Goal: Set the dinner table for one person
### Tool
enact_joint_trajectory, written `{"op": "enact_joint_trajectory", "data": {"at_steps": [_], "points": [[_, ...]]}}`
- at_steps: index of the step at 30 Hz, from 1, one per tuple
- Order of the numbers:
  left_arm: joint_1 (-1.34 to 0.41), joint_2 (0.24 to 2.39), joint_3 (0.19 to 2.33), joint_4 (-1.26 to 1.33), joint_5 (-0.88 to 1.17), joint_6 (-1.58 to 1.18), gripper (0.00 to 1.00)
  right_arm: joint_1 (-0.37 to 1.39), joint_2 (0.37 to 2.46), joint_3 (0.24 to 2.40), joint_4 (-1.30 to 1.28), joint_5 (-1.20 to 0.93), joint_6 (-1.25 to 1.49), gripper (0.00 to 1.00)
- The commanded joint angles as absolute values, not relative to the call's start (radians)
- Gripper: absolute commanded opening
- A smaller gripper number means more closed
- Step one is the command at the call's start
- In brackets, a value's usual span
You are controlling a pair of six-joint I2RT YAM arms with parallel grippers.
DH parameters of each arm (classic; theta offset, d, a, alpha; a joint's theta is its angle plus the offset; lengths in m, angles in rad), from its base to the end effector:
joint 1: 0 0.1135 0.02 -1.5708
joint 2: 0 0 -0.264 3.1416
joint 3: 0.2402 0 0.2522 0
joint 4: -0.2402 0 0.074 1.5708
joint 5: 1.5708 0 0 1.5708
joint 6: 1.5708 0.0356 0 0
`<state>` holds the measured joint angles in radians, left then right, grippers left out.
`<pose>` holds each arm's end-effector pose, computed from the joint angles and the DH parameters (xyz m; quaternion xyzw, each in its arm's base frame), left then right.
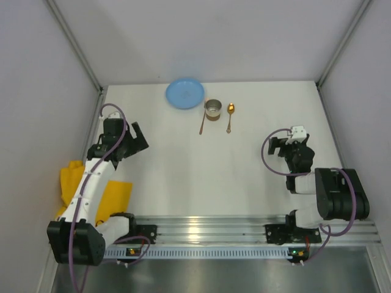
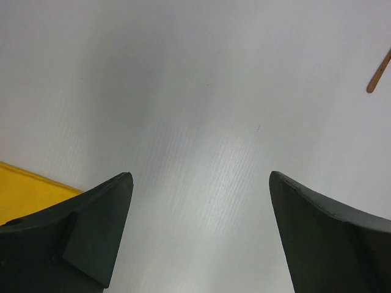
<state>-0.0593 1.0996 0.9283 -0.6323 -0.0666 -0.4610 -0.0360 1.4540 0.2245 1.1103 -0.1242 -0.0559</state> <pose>0.2275 -0.0111 0.2873 -0.1971 0.9057 -0.0664 0.3694 0.2363 -0.0041 0.1520 -0.0486 0.7461 0.0159 0.6639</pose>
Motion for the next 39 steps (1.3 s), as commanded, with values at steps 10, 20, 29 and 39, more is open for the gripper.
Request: {"op": "enact_joint_trajectory", "data": {"at_steps": [10, 20, 29, 39], "points": [[-0.051, 1.256, 0.911, -0.706, -0.202, -0.522, 0.98, -0.029, 1.451, 0.241, 1.189, -0.101, -0.041, 1.0], [-0.046, 1.397, 0.913, -0.733, -0.319, -0.528, 0.98, -0.028, 1.448, 0.252, 1.166, -0.04, -0.018, 1.0], [0.02, 1.356, 0.904, -0.911, -0.364, -0.793, 0.98, 0.04, 1.301, 0.378, 0.855, 0.179, -0.009, 1.0], [0.257, 1.35, 0.752, -0.815, -0.292, -0.853, 0.98, 0.074, 1.209, 0.879, 0.101, 0.054, 0.322, 1.0]]}}
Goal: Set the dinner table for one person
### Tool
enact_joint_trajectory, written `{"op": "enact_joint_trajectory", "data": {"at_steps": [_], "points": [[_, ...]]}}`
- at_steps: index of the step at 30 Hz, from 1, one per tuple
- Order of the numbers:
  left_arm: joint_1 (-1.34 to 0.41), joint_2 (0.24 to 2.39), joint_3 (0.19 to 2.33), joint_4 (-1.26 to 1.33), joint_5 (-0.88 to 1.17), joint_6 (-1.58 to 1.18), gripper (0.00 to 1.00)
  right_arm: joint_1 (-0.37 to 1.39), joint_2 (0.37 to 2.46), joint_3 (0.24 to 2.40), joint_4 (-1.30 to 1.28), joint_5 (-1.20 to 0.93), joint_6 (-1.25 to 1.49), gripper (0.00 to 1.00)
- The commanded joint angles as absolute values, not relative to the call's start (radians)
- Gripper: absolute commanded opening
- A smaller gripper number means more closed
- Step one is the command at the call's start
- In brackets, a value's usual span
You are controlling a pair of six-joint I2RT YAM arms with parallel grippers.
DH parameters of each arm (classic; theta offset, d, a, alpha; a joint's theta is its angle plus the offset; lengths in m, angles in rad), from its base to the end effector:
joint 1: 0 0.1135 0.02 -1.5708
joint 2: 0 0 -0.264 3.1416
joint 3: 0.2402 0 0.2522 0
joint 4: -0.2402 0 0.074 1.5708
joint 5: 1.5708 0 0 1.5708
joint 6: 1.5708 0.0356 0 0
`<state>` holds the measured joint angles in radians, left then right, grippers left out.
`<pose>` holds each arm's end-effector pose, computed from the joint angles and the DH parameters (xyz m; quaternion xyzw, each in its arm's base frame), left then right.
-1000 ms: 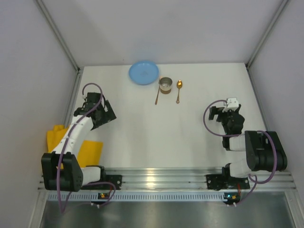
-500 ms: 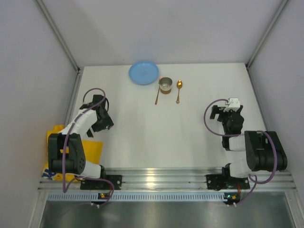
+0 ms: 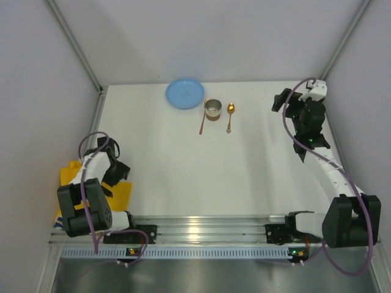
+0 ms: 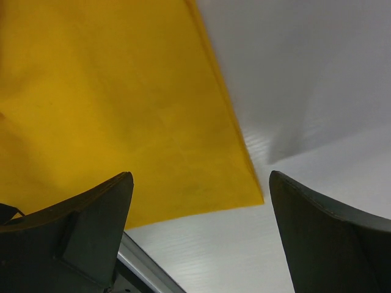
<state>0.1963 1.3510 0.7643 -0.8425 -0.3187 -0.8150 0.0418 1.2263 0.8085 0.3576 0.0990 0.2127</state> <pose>0.2086 0.0528 0.1788 -0.4869 0.8562 0.1295 0.1147 0.2882 0.0085 0.3108 0.0959 0.7216 0.0512 0.6837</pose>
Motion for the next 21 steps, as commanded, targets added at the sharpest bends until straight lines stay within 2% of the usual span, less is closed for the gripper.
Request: {"op": "enact_joint_trajectory", "data": {"at_steps": [1, 7, 10, 13, 14, 19, 21], "points": [[0.306, 1.362, 0.744, -0.805, -0.279, -0.851, 0.98, 0.089, 1.206, 0.887, 0.077, 0.052, 0.321, 1.0], [0.44, 1.468, 0.672, -0.674, -0.235, -0.83, 0.96, 0.127, 1.167, 0.888, 0.002, 0.035, 0.273, 1.0], [0.474, 1.5, 0.65, -0.623, -0.222, -0.821, 0.82, 0.153, 1.152, 0.873, -0.041, 0.031, 0.279, 1.0], [0.476, 1.531, 0.658, -0.582, -0.213, -0.795, 0.31, 0.166, 1.154, 0.864, -0.04, 0.008, 0.304, 1.0], [0.476, 1.549, 0.679, -0.581, -0.198, -0.767, 0.0, 0.167, 1.152, 0.862, -0.04, 0.005, 0.305, 1.0], [0.453, 1.542, 0.712, -0.566, -0.146, -0.718, 0.0, 0.19, 1.152, 0.879, -0.075, 0.061, 0.221, 1.0], [0.369, 1.504, 0.738, -0.578, -0.149, -0.689, 0.0, 0.201, 1.131, 0.87, -0.08, 0.133, 0.2, 1.0]]}}
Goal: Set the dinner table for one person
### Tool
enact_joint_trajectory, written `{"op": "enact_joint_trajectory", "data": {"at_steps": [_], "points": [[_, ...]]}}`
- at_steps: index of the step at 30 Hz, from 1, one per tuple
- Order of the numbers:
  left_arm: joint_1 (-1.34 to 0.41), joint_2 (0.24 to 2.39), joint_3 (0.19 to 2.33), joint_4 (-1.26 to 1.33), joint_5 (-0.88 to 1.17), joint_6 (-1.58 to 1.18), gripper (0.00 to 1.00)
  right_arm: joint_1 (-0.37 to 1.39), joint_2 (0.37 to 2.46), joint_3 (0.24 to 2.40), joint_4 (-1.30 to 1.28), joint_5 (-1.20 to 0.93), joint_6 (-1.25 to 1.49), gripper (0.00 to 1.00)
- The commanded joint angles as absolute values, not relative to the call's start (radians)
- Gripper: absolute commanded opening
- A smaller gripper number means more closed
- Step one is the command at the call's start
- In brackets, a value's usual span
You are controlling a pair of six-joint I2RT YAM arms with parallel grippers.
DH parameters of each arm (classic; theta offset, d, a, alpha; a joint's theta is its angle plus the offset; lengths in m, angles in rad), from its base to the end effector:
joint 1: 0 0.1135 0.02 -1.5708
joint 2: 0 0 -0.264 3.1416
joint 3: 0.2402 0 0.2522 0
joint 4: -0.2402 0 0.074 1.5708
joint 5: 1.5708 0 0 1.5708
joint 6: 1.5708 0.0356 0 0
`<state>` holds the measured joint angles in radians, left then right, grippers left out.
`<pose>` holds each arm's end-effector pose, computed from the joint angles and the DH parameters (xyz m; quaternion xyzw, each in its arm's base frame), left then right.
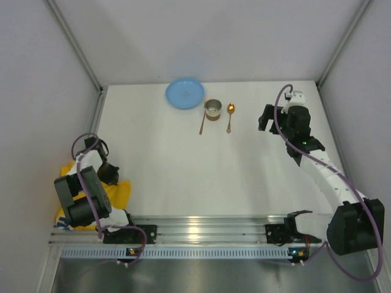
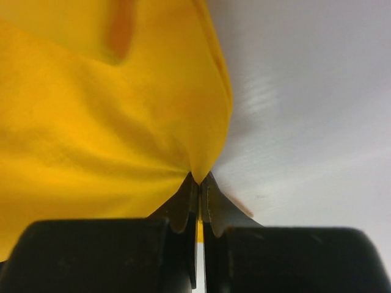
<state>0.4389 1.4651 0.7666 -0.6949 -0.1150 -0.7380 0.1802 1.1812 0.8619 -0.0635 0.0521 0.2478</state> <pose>0.2134 0.1047 0.1568 -0.5562 0.8243 0.0434 0.0960 0.2687 0.0471 0.2969 0.0426 0.8275 0.0977 0.5513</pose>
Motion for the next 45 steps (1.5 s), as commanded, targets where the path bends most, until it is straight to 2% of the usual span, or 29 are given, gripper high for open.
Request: {"op": "enact_joint_trajectory", "data": {"at_steps": [1, 5, 6, 9, 12, 16, 20, 28, 33, 44, 45], "points": [[0.321, 1.49, 0.748, -0.587, -0.161, -0.684, 0.0, 0.212, 1.12, 0.856, -0.08, 0.152, 0.198, 1.0], [0.022, 1.428, 0.793, -0.595, -0.154, -0.69, 0.0, 0.213, 1.054, 0.798, -0.1, 0.231, 0.34, 1.0], [-0.098, 1.416, 0.802, -0.588, -0.126, -0.696, 0.0, 0.212, 1.016, 0.779, -0.092, 0.23, 0.362, 1.0], [-0.31, 1.381, 0.827, -0.581, -0.123, -0.709, 0.0, 0.199, 0.974, 0.75, -0.124, 0.161, 0.452, 1.0], [-0.447, 1.381, 0.856, -0.574, -0.127, -0.716, 0.0, 0.195, 0.98, 0.795, -0.213, 0.109, 0.469, 1.0], [-0.564, 1.469, 0.932, -0.526, -0.091, -0.706, 0.0, 0.193, 0.942, 0.802, -0.258, 0.144, 0.472, 1.0], [-0.681, 1.638, 1.102, -0.572, -0.107, -0.722, 0.0, 0.189, 0.907, 0.799, -0.267, 0.164, 0.445, 1.0], [-0.877, 1.772, 1.374, -0.64, -0.083, -0.704, 0.0, 0.187, 0.919, 0.851, -0.336, 0.21, 0.374, 1.0], [-0.962, 1.804, 1.433, -0.626, -0.006, -0.68, 0.0, 0.186, 0.9, 0.847, -0.348, 0.294, 0.339, 1.0], [-1.135, 1.933, 1.578, -0.603, 0.144, -0.448, 0.0, 0.186, 0.899, 0.828, -0.373, 0.397, 0.339, 1.0], [-1.141, 1.937, 1.598, -0.62, 0.126, -0.443, 0.19, 0.186, 0.902, 0.828, -0.371, 0.397, 0.342, 1.0]]}}
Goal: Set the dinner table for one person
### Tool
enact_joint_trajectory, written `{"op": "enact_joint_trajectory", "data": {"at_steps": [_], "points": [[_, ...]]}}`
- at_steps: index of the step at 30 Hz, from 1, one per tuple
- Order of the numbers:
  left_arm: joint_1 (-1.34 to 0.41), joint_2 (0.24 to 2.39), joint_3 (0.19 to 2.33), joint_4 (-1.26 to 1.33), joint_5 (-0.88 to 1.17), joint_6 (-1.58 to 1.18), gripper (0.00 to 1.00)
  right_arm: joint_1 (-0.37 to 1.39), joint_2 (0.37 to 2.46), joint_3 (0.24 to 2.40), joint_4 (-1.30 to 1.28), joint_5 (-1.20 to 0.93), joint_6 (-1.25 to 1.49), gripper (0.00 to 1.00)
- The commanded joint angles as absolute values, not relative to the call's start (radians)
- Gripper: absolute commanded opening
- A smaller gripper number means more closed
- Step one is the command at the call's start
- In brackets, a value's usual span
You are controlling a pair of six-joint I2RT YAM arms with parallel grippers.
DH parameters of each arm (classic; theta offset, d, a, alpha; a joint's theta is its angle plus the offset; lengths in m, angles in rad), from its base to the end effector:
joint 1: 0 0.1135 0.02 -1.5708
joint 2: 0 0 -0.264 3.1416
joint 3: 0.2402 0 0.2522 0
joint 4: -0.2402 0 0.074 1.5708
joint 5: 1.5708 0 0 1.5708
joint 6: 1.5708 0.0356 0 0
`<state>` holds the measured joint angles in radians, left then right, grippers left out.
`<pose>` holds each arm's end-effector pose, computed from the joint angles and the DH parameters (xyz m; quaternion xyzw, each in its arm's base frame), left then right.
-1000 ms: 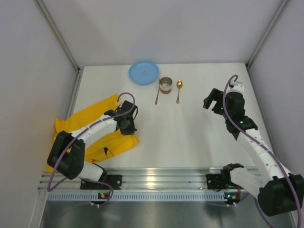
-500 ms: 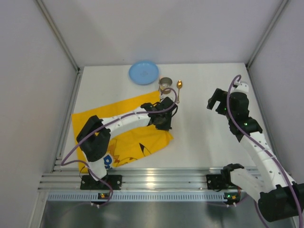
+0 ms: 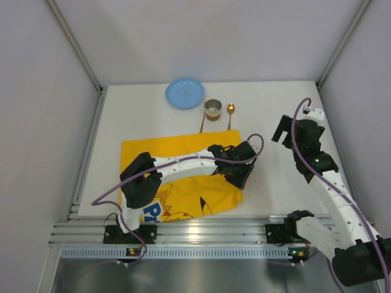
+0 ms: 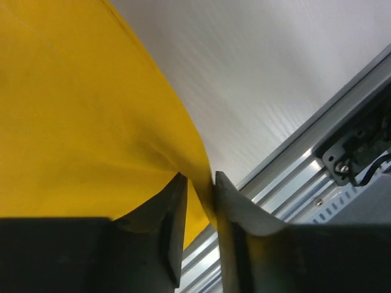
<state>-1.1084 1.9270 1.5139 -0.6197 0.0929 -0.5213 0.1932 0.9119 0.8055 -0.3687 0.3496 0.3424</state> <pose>0.1829 -0.3743 0.2236 0.2905 0.9182 -0.2239 0.1495 0.2024 0.0272 0.3067 0.1530 0.8315 -0.0074 0.5339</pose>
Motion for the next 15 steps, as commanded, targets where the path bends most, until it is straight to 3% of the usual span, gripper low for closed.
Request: {"op": "enact_joint_trajectory", "data": {"at_steps": [1, 2, 3, 7, 10, 15], "points": [[-1.144, 1.939, 1.629, -0.641, 0.108, -0.445, 0.37, 0.187, 0.907, 0.828, -0.371, 0.397, 0.354, 1.0], [-1.144, 1.934, 1.643, -0.669, 0.065, -0.449, 0.59, 0.186, 0.916, 0.828, -0.367, 0.391, 0.36, 1.0], [-1.144, 1.909, 1.654, -0.676, 0.046, -0.449, 0.98, 0.186, 0.922, 0.83, -0.367, 0.385, 0.367, 1.0], [-1.144, 1.815, 1.747, -0.715, -0.023, -0.436, 0.99, 0.186, 0.963, 0.841, -0.362, 0.322, 0.399, 1.0], [-1.128, 1.7, 1.741, -0.807, -0.257, -0.466, 0.98, 0.186, 1.023, 0.85, -0.353, 0.218, 0.443, 1.0], [-0.768, 1.478, 1.404, -0.789, -0.175, -0.564, 0.98, 0.19, 1.241, 0.883, -0.27, -0.116, 0.511, 1.0]]}}
